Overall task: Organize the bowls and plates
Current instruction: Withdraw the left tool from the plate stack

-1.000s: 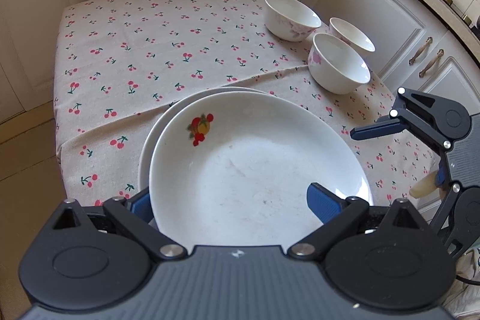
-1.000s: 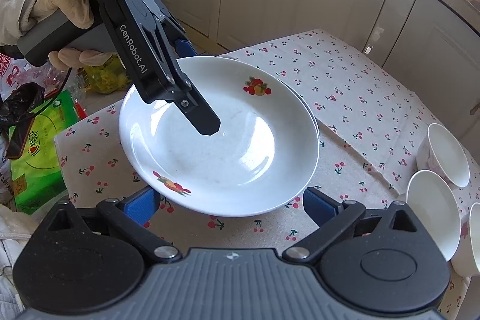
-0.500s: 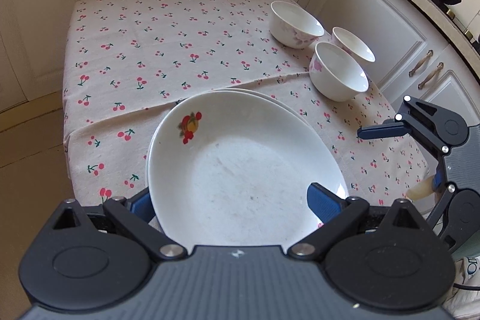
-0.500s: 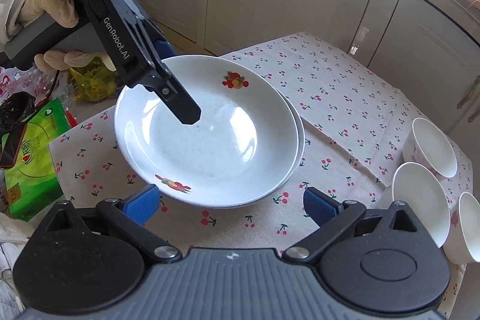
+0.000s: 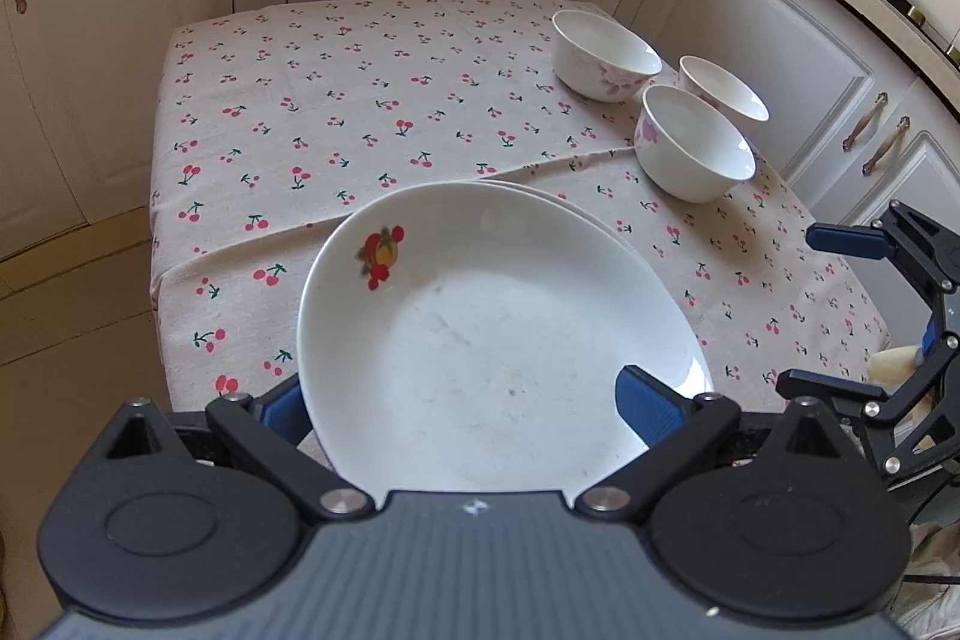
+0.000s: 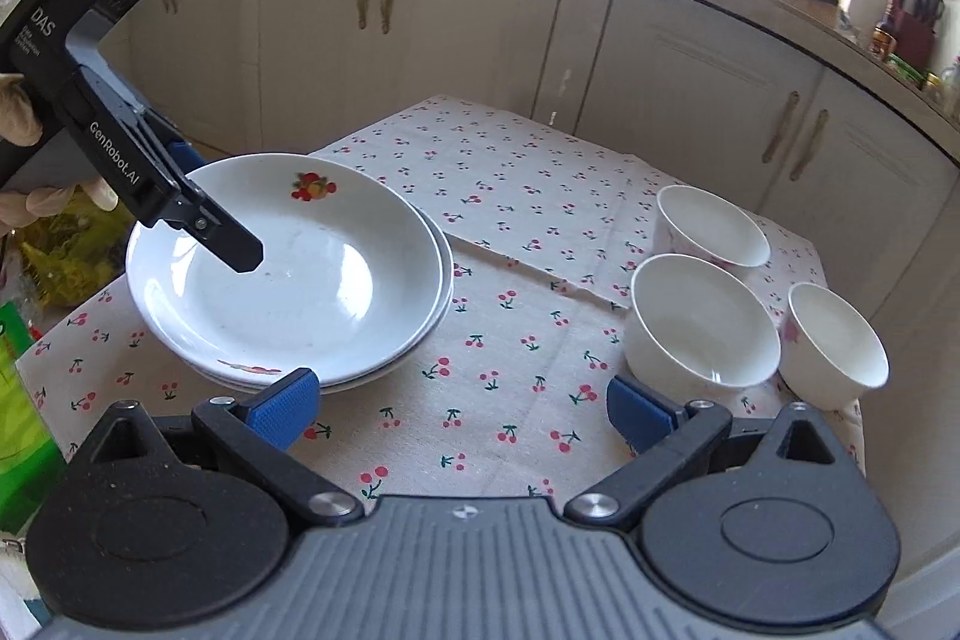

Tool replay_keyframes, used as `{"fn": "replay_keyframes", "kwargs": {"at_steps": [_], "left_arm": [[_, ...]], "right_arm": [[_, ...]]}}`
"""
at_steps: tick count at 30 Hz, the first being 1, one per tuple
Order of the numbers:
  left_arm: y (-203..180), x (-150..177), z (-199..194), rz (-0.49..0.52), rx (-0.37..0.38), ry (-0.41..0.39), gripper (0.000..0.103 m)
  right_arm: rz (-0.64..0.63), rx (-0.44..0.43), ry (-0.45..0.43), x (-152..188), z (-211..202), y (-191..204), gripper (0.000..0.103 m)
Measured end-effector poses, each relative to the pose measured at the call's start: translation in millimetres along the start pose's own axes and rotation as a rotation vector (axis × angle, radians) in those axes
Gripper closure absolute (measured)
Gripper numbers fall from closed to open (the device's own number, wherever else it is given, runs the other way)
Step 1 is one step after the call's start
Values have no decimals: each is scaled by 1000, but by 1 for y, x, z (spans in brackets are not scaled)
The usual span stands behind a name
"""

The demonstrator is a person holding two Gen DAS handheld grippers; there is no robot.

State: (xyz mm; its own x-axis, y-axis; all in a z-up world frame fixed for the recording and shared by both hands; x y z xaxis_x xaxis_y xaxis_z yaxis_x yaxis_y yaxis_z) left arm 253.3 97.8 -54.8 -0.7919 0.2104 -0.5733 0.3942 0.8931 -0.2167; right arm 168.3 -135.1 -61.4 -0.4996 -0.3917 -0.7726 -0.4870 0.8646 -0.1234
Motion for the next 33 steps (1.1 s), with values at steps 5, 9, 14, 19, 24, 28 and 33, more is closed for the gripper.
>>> {"fn": "replay_keyframes", "kwargs": {"at_steps": [5, 9, 14, 19, 24, 28, 33], "left_arm": [[0, 5, -5, -12, -19, -10, 2], [1, 11, -8, -18, -51, -8, 2], [-13, 20, -17, 24, -87, -63, 2], [-45, 28, -29, 123, -151, -174, 2], [-84, 36, -30, 168, -174, -286, 2], [-114, 33, -16, 164, -147, -323, 2], [-145, 20, 1, 171, -91, -370, 2]], "right_arm": [[72, 27, -21, 11, -15, -12, 0], [105, 26, -26, 16, -21, -17, 0], [112, 29, -49, 20, -28, -20, 0], [128, 55, -67, 23, -33, -27, 0], [148, 117, -77, 30, -37, -41, 0], [173, 139, -89, 34, -43, -61, 0], [169, 162, -99, 35, -47, -86, 0]]}}
Point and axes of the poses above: each gripper's, at about its wrist camera, not at the fingertips, and z roughly the way its jaws point, y to its left, x to its underside, the point moved 3 cm from there along z, roughly the way its jaws point, and after that the axes turned 2 degrees about -y, right-handed, at the moved point
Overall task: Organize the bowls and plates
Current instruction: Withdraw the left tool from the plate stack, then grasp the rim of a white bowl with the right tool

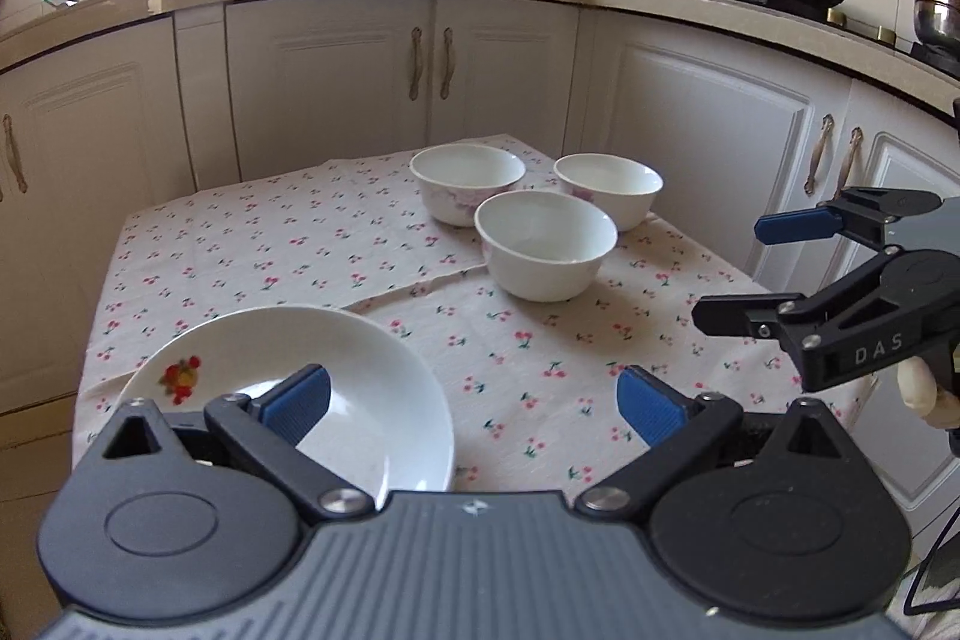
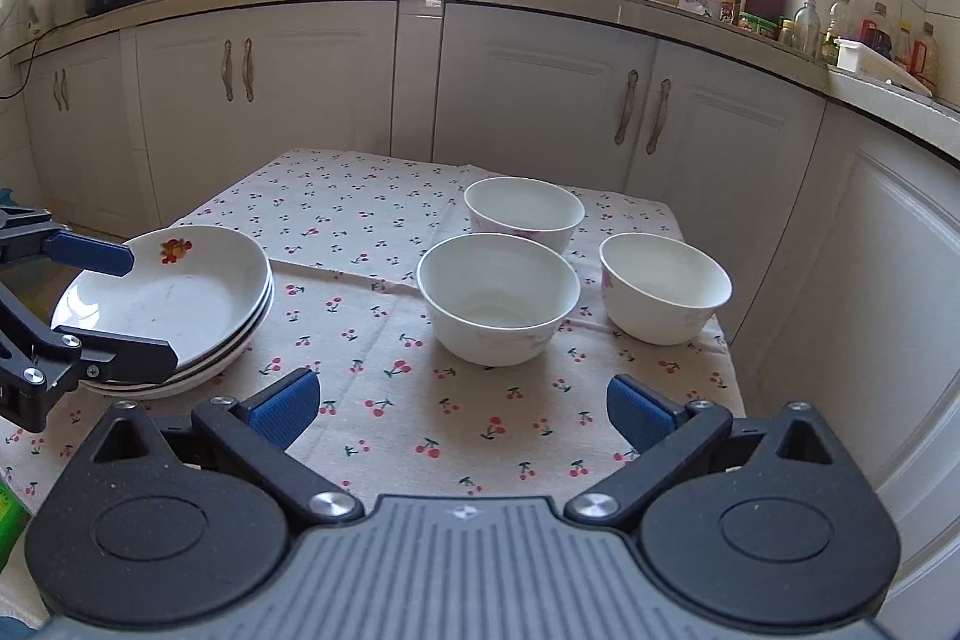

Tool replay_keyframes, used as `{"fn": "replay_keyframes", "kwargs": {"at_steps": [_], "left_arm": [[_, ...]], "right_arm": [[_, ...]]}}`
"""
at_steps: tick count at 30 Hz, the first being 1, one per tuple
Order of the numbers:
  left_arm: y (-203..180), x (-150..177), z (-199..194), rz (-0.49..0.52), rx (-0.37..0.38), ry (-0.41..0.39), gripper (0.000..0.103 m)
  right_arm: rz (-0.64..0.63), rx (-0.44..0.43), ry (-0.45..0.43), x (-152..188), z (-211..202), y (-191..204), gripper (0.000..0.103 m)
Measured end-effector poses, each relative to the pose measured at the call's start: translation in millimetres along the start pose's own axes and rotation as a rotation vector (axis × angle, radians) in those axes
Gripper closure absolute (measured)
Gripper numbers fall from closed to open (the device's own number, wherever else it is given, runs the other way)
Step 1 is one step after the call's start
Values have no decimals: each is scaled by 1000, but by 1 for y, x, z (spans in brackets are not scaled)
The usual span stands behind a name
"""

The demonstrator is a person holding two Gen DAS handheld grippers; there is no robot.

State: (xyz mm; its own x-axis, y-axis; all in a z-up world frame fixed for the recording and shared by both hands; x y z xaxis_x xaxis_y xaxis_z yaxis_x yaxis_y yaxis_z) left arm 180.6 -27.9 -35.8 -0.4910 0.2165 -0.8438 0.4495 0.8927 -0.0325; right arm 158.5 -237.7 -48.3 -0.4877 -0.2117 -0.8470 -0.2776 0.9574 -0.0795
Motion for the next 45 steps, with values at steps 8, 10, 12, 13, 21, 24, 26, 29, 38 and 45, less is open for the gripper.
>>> {"fn": "replay_keyframes", "kwargs": {"at_steps": [8, 10, 12, 13, 21, 24, 26, 29, 38, 45], "left_arm": [[-30, -20, 42, -23, 23, -18, 1], [-36, -21, 55, -16, 10, -10, 1], [-43, -20, 66, -1, 2, 5, 1], [-46, -20, 72, 7, -4, 13, 1], [-64, -22, 102, 86, -16, 7, 1], [-65, -25, 113, 80, -31, -3, 1], [-64, -26, 122, 75, -45, -4, 1], [-63, -27, 134, 68, -53, 4, 1], [-60, -26, 152, 30, -14, 12, 3], [-58, -27, 157, 18, 11, 2, 9]], "right_arm": [[-44, -5, -20, -12, 6, -35, 0], [-40, -23, -16, -16, 11, -45, 0], [-35, -49, -5, -19, 19, -53, 0], [-33, -59, 0, -21, 23, -56, 0], [-2, -194, 60, -34, 60, -80, 0], [8, -237, 81, -38, 78, -84, 0], [6, -261, 93, -41, 89, -84, 0], [-7, -297, 113, -44, 104, -80, 1], [-54, -339, 172, -53, 145, -69, 10], [-65, -339, 202, -58, 165, -65, 19]]}}
Point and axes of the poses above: each gripper's, at about its wrist camera, not at the fingertips, and z roughly the way its jaws point, y to its left, x to its underside, the point moved 3 cm from there along z, roughly the way its jaws point, and after that the axes turned 2 degrees about -y, right-handed, at the moved point
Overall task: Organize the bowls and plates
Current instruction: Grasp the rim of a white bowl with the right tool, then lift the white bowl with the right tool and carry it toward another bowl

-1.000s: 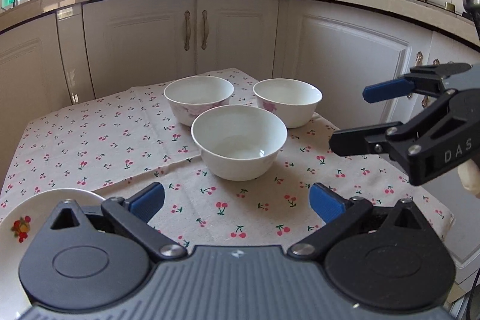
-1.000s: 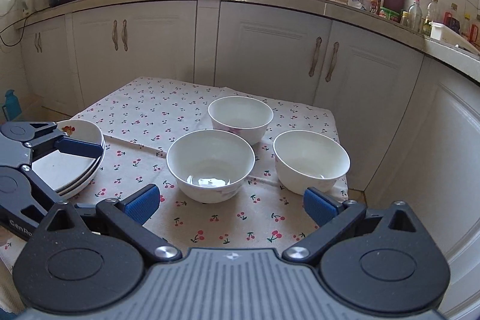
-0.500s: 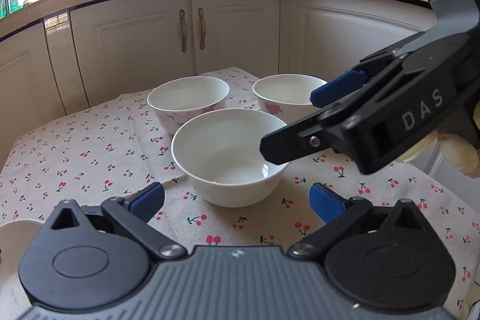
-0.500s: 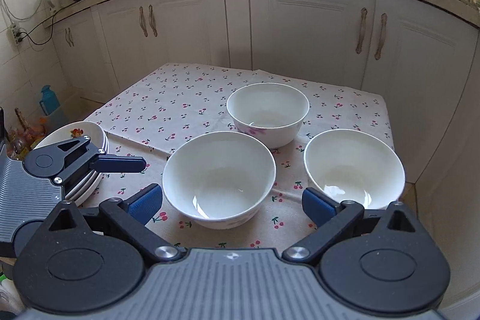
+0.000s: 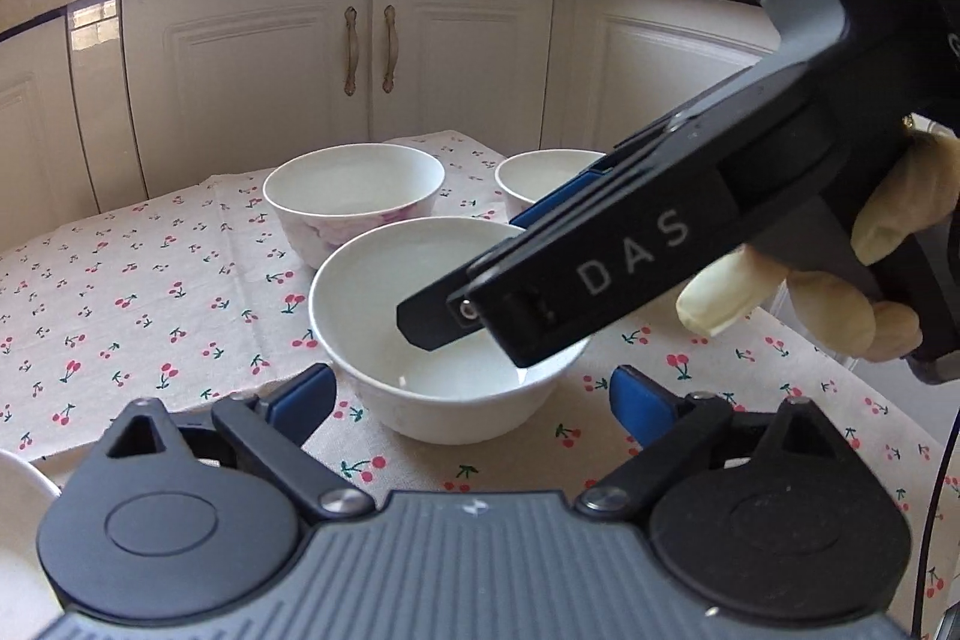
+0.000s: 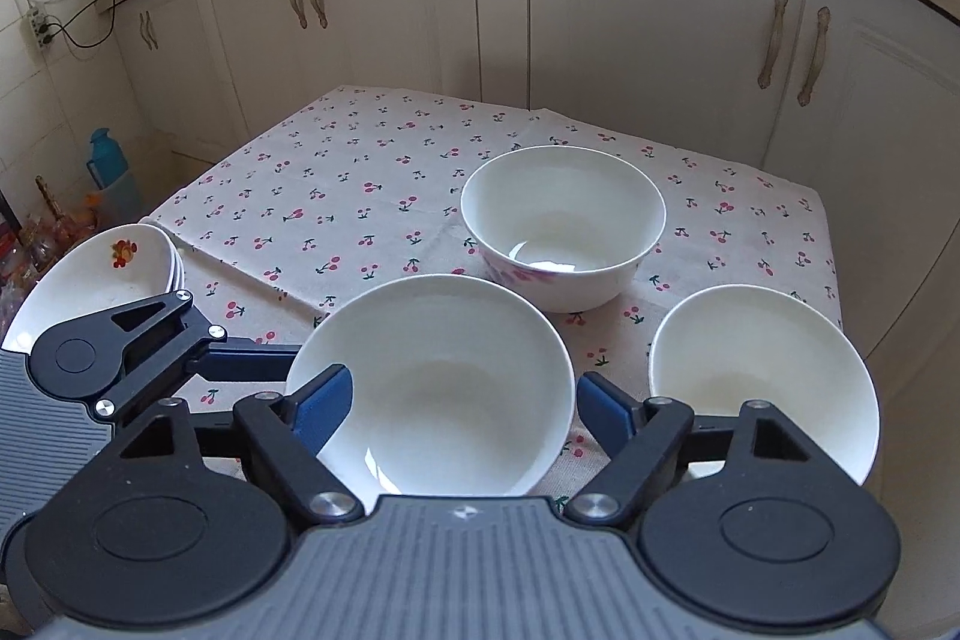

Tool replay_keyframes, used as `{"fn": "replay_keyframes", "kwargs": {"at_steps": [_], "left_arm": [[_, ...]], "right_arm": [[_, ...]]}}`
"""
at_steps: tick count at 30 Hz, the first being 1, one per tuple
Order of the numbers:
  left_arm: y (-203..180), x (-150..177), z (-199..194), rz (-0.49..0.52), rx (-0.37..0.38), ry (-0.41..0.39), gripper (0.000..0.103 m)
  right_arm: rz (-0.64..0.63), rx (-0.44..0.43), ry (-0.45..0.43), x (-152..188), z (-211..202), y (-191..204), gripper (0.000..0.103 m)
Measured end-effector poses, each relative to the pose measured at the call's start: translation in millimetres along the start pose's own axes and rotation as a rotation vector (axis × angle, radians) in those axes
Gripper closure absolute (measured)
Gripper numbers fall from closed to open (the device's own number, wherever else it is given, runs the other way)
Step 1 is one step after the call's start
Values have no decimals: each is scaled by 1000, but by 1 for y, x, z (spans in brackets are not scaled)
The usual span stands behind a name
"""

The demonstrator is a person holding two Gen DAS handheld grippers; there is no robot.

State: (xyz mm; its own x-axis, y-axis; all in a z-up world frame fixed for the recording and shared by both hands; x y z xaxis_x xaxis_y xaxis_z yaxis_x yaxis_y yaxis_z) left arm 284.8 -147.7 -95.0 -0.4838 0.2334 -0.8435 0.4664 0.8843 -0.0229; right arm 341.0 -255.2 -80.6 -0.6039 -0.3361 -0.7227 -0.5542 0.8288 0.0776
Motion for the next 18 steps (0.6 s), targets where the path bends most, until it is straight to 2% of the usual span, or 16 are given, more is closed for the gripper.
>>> {"fn": "replay_keyframes", "kwargs": {"at_steps": [6, 18], "left_arm": [[5, 0, 2, -17, 14, -6, 11], [9, -1, -5, -27, 17, -11, 13]], "right_arm": [[1, -1, 14, -2, 6, -2, 25], [28, -21, 39, -3, 9, -3, 28]]}}
Point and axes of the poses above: each gripper's, at about its wrist camera, not at the fingertips, and z roughly the way its jaws point, y to its left, x to its underside, the point moved 3 cm from there along z, roughly the way its jaws point, and after that the axes turned 2 degrees about -y, right-handed, at the moved point
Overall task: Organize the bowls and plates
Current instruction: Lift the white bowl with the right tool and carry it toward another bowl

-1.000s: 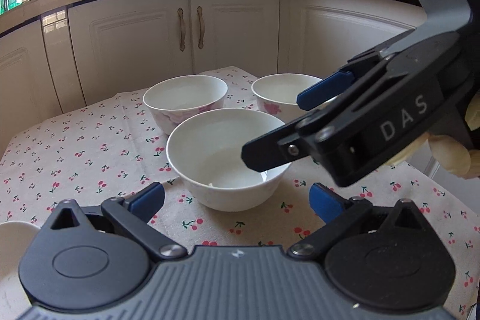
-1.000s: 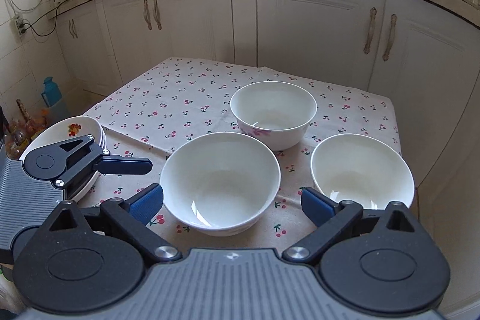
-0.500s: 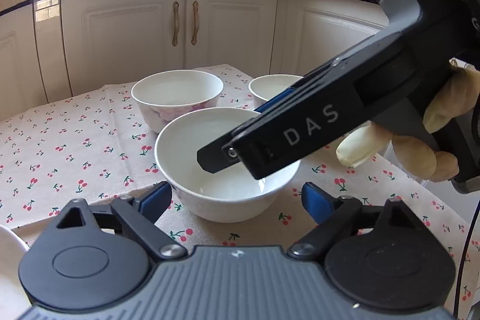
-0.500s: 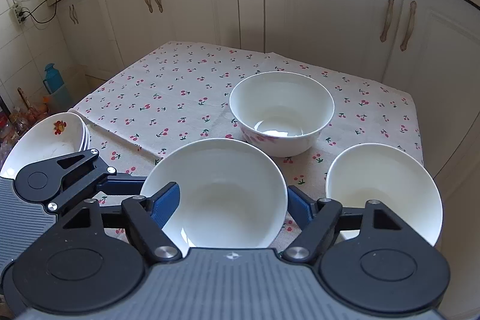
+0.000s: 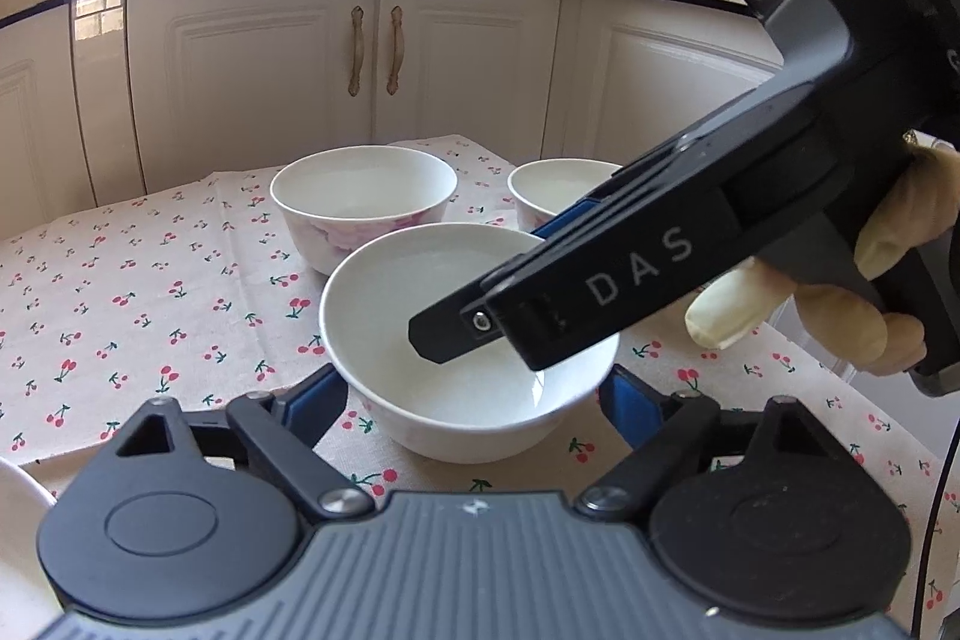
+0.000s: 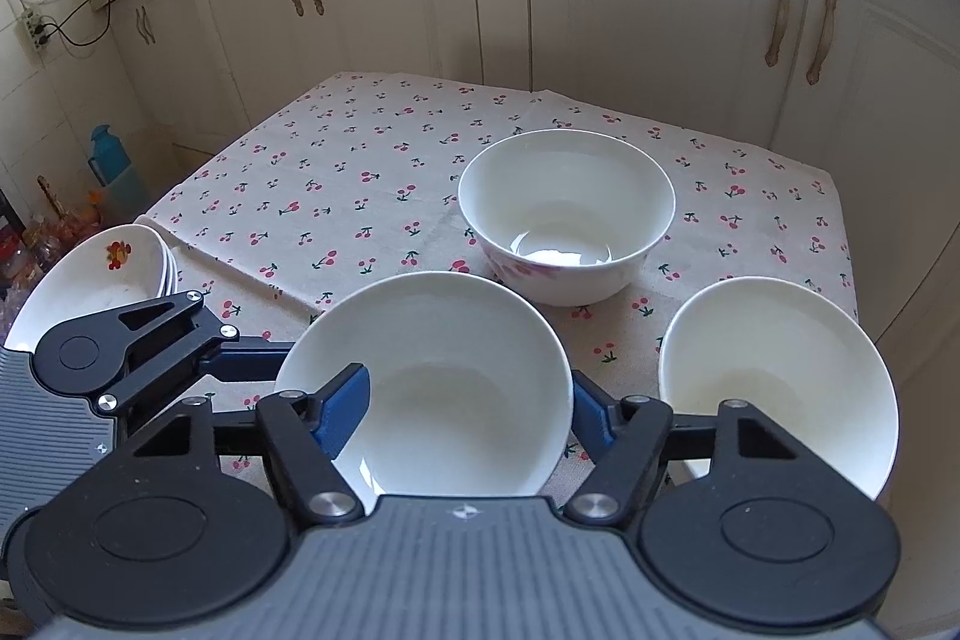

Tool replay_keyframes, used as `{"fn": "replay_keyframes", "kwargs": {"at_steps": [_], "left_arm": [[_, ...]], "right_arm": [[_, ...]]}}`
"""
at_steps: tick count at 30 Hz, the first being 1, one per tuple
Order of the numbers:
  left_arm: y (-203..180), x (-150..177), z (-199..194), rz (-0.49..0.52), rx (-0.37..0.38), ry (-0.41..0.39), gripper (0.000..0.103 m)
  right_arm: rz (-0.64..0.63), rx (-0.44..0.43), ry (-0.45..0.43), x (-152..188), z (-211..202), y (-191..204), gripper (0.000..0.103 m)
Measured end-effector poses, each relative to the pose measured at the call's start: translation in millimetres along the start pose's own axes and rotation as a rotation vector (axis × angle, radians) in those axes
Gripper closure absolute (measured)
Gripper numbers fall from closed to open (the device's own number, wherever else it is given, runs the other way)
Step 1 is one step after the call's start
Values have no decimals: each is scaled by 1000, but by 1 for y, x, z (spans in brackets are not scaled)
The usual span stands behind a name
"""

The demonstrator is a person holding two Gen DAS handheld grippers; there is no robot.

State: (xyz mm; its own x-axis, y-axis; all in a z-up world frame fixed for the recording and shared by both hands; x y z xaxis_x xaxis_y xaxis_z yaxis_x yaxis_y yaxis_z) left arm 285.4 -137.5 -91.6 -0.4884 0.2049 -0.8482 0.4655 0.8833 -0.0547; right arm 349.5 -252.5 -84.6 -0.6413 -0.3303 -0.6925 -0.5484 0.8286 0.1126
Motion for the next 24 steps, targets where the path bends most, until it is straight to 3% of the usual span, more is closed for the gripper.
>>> {"fn": "replay_keyframes", "kwargs": {"at_steps": [8, 24], "left_arm": [[-6, 0, -14, 30, 16, 20, 13], [-23, 16, -80, 94, 87, 79, 13]], "right_arm": [[26, 2, 3, 5, -15, 9, 28], [86, -10, 21, 40, -59, 56, 28]]}}
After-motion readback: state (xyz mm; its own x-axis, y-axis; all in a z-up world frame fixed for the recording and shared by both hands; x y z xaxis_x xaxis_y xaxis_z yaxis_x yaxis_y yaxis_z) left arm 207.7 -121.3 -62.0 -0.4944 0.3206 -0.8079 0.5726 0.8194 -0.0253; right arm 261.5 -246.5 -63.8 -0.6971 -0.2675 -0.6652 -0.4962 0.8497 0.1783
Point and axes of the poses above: each gripper's, at about its wrist camera, not at the fingertips, and z roughly the way its jaws point, y to its left, x to its underside, the point moved 3 cm from there along z, roughly the way its jaws point, and after that the axes turned 2 degrees about -y, right-handed, at the moved point
